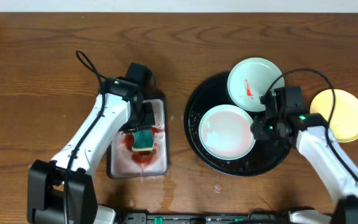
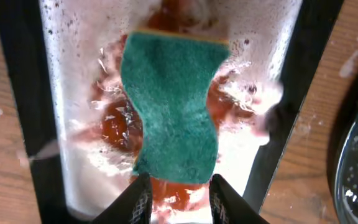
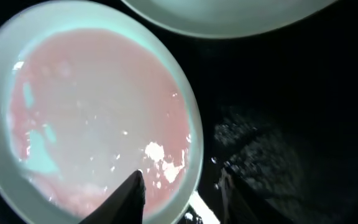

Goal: Clean dirty plates on tray and stack at the side
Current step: 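Return the sponge to the soapy tray with the left gripper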

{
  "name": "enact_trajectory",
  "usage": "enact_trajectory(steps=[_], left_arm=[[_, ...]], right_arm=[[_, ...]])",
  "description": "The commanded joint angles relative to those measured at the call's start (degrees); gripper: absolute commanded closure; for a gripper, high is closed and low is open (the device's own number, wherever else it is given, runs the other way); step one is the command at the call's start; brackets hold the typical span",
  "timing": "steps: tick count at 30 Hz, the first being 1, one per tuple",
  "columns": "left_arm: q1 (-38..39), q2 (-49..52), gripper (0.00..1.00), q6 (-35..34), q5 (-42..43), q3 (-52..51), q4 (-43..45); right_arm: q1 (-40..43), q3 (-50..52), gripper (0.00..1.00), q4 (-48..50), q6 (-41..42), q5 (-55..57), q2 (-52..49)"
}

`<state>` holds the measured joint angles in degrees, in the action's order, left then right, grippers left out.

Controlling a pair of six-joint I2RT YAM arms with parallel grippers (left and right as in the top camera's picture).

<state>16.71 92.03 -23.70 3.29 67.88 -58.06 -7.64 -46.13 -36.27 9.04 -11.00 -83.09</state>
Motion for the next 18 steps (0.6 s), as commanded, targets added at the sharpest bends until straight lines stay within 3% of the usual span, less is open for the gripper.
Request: enact_trajectory(steps=[1, 5, 8, 11, 13, 18], left_arm=[[-0.2, -3.6, 0.67, 0.8, 0.8, 2.6, -1.2], [-0.2, -9.1, 0.61, 0.8, 0.9, 3.1, -2.3], [-0.2, -14.0, 0.48, 0.8, 0.8, 3.1, -2.9], [-0.2, -17.4, 0.4, 0.8, 0.8, 3.1, -3.1], [-0.2, -19.1, 0.17, 0.8, 0.8, 3.1, -3.2], [-0.2, -20.2, 0.16, 0.8, 0.8, 3.1, -3.2]], right_arm=[[0.3, 0.0, 0.65, 1.2, -1.0, -2.8, -4.8], [0.5, 0.0, 0.85, 4.8, -0.9, -2.8, -9.4], [1.0, -0.1, 0.99, 5.9, 0.3, -2.8, -9.6], [1.0, -0.8, 0.99, 4.9, 0.3, -2.7, -7.1], [0.9, -1.4, 0.99, 3.7, 0.3, -2.1, -3.9], [-2.8, -3.2, 0.99, -1.3, 0.3, 10.3, 7.2]])
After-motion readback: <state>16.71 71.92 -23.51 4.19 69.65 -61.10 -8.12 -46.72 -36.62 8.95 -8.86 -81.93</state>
